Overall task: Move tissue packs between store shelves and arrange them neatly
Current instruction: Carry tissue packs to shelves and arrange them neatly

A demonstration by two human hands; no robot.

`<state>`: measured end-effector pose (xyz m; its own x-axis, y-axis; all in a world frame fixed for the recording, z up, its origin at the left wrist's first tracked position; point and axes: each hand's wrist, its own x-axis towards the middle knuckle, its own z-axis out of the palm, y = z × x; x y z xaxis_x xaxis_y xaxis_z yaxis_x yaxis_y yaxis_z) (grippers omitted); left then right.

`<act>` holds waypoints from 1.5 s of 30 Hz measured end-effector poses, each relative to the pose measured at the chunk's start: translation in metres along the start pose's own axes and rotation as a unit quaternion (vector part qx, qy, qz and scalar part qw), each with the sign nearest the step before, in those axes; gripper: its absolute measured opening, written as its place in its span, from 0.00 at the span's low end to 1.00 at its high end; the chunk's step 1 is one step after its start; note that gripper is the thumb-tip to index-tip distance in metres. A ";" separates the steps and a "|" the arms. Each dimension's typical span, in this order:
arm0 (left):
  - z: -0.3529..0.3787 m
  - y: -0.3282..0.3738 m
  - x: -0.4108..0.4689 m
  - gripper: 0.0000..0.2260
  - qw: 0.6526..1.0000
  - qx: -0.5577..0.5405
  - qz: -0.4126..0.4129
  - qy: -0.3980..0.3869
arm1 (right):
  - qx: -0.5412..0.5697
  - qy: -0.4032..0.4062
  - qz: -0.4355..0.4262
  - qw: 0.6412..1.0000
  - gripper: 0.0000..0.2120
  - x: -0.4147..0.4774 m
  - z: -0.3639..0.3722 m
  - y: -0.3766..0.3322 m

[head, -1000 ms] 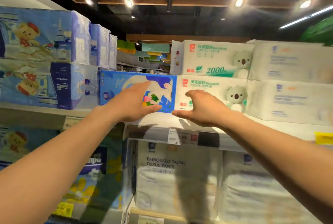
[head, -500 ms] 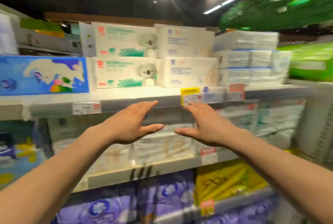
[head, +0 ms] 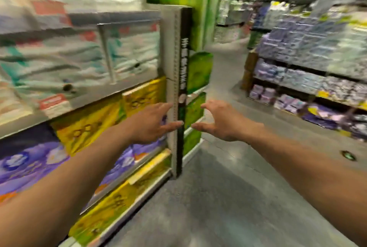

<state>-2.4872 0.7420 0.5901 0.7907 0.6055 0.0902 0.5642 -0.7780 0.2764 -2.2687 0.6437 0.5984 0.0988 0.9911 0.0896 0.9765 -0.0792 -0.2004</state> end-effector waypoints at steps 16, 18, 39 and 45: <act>0.196 0.222 0.350 0.35 0.956 -0.036 0.248 -0.154 | 0.026 0.007 0.362 0.932 0.39 -0.084 0.029 0.364; 0.213 0.243 0.405 0.38 0.943 -0.044 0.279 -0.177 | 0.033 0.027 0.415 0.909 0.39 -0.080 0.021 0.409; 0.365 0.551 0.762 0.42 0.846 -0.013 0.452 -0.284 | 0.135 0.083 0.628 0.762 0.44 -0.131 -0.017 0.795; 0.393 0.681 0.857 0.40 0.841 -0.029 0.466 -0.273 | 0.125 0.133 0.651 0.736 0.56 -0.164 -0.062 0.924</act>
<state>-1.3317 0.6655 0.4801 0.8840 -0.4413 -0.1540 -0.3602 -0.8532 0.3772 -1.3704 0.4009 0.4590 0.9870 0.0331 -0.1571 -0.0428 -0.8889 -0.4561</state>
